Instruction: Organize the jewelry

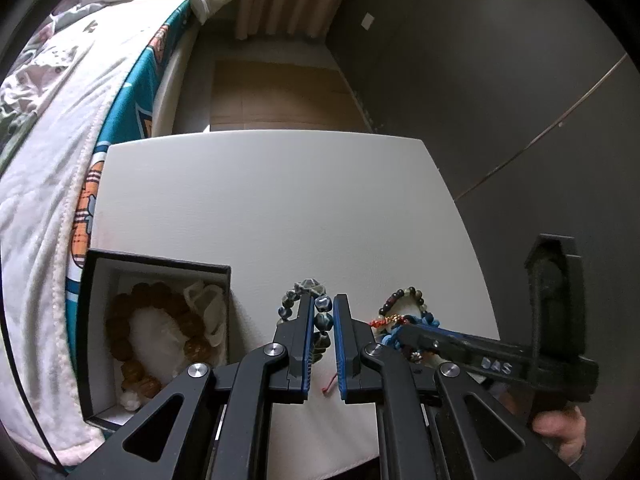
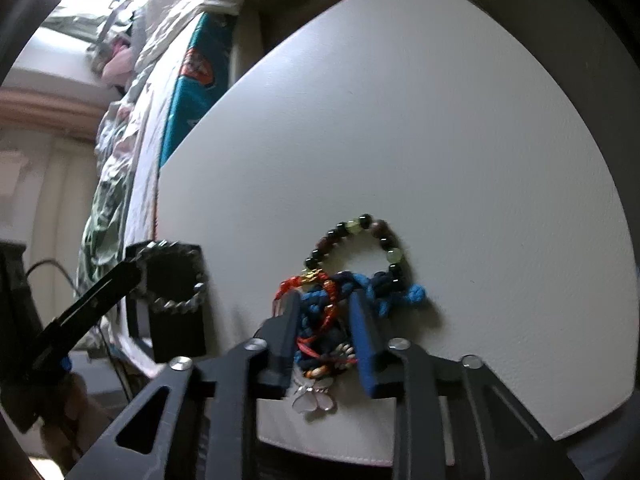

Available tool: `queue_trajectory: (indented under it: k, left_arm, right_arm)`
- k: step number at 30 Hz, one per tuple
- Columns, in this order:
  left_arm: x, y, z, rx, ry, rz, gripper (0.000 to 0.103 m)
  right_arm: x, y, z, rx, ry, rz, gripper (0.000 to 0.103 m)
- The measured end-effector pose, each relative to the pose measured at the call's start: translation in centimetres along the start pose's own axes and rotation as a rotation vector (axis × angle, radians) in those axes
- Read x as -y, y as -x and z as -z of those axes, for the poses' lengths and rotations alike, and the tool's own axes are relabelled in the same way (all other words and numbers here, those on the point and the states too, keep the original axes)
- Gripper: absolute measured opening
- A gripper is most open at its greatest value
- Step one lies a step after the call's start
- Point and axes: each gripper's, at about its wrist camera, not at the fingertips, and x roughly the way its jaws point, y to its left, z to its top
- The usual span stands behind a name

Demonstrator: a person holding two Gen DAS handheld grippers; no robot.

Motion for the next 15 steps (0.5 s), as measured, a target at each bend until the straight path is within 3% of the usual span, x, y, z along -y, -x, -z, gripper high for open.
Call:
queue_trajectory:
  k: [4, 15]
  left_arm:
    - [-0.7, 0.5, 0.3, 0.008, 0.011, 0.001, 0.01]
    - [-2.3, 2.7, 0.6, 0.055, 0.042, 0.021, 0.01]
  right_arm:
    - [0.3, 0.4, 0.1, 0.024, -0.031, -0.017, 0.009]
    - [-3.3, 3.4, 0.2, 0.098, 0.054, -0.019, 0.009]
